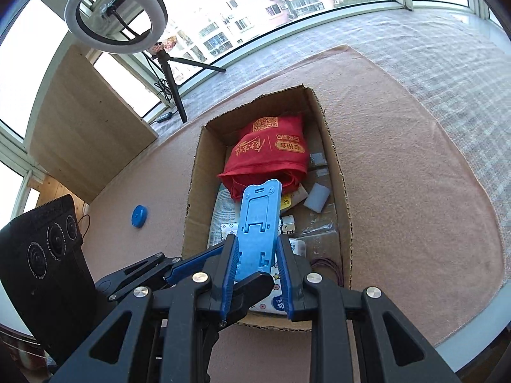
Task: Organize objects
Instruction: 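Carry the phone stand in the right tool over the box, then lower the phone stand into the box and open the right tool, then move both tools to the round blue tape measure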
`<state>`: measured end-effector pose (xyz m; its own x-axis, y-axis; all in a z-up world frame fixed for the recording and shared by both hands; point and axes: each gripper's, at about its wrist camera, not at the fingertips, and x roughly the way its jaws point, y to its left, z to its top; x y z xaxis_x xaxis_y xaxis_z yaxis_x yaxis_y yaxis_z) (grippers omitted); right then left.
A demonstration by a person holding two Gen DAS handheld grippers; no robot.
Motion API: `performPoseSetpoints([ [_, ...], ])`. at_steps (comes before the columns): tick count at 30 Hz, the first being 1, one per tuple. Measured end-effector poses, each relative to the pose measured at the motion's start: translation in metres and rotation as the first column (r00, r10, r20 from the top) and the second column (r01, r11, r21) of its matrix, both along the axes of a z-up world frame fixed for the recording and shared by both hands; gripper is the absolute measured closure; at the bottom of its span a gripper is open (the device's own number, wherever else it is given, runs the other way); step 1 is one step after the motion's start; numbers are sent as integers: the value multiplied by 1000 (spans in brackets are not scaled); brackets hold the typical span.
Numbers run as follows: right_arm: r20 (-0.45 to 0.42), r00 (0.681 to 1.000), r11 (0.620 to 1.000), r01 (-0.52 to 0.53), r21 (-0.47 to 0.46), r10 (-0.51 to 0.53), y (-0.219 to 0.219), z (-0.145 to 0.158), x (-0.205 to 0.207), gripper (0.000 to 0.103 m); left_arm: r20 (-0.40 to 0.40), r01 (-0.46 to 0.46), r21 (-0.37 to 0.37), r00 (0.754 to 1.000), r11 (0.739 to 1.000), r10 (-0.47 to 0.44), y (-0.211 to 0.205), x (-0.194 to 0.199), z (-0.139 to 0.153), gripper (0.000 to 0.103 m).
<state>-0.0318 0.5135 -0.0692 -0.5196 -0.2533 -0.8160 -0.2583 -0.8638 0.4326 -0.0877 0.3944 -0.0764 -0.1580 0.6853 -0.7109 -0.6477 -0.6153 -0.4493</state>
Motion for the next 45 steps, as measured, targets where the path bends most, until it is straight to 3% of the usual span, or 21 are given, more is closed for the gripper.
performPoseSetpoints([
  [11, 20, 999, 999, 37, 20, -37, 18, -5, 4, 77, -2, 24, -27, 1000, 999, -24, 21, 0, -7, 58],
  [22, 5, 999, 999, 33, 4, -33, 10, 0, 5, 73, -3, -4, -26, 1000, 1000, 4, -2, -1, -5, 58],
  [31, -7, 999, 999, -40, -4, 40, -27, 3, -11, 64, -9, -120, -34, 993, 992, 120, -68, -12, 1, 58],
  [38, -7, 991, 990, -132, 44, 132, -74, 5, -30, 57, -43, -224, -89, 974, 970, 221, -132, -25, 5, 58],
  [41, -8, 986, 983, -167, 71, 168, -94, 7, -39, 56, -63, -276, -112, 961, 955, 271, -160, -30, 7, 53],
  [45, -7, 977, 972, -211, 107, 213, -119, 9, -52, 54, -84, -340, -137, 940, 930, 331, -197, -37, 9, 34],
])
